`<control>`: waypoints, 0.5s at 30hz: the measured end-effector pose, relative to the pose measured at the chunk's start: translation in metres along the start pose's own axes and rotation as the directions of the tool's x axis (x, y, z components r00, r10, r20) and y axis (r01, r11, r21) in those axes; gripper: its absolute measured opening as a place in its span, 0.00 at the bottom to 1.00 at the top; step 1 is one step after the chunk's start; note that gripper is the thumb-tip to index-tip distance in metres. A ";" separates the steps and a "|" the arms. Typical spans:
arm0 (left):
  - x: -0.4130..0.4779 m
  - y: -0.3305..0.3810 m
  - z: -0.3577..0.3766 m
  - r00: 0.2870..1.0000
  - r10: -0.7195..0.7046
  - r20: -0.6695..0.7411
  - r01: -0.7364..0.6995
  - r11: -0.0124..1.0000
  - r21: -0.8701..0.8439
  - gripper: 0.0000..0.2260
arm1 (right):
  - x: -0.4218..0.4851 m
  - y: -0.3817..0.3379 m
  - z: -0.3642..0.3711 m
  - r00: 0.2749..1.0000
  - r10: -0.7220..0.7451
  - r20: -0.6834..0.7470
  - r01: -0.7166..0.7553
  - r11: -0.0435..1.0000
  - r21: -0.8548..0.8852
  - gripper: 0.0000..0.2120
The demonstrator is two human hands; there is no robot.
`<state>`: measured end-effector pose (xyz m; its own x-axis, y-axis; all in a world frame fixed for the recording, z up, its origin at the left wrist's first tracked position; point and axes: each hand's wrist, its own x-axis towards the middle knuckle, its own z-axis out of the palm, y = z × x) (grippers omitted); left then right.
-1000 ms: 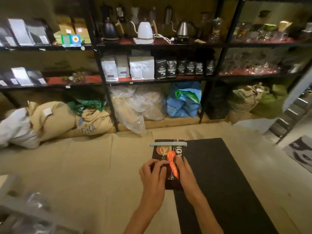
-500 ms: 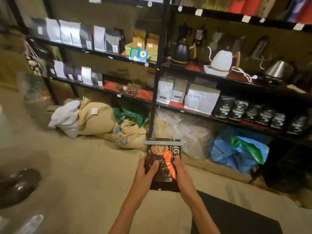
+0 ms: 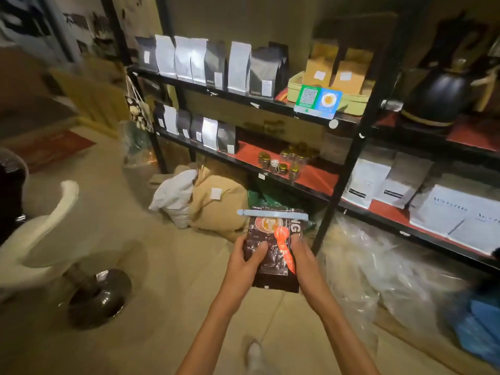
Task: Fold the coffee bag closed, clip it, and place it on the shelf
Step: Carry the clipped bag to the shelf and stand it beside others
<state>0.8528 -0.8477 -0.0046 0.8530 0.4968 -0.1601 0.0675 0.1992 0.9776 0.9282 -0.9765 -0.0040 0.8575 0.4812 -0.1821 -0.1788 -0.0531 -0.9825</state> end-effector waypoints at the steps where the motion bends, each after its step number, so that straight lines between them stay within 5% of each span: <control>1: 0.027 0.004 -0.005 1.000 -0.003 -0.008 0.004 1.000 0.010 0.17 | 0.027 -0.002 0.003 1.000 0.017 0.010 -0.018 1.000 0.024 0.17; 15: 0.328 0.078 -0.083 0.997 -0.030 0.066 0.026 0.997 0.068 0.13 | 0.332 -0.070 0.067 0.998 0.056 -0.007 -0.057 0.994 -0.089 0.33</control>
<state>1.0946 -0.5992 0.0079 0.8829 0.4335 -0.1802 0.1246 0.1536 0.9802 1.1926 -0.7544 0.0073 0.8492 0.4717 -0.2373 -0.1837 -0.1575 -0.9703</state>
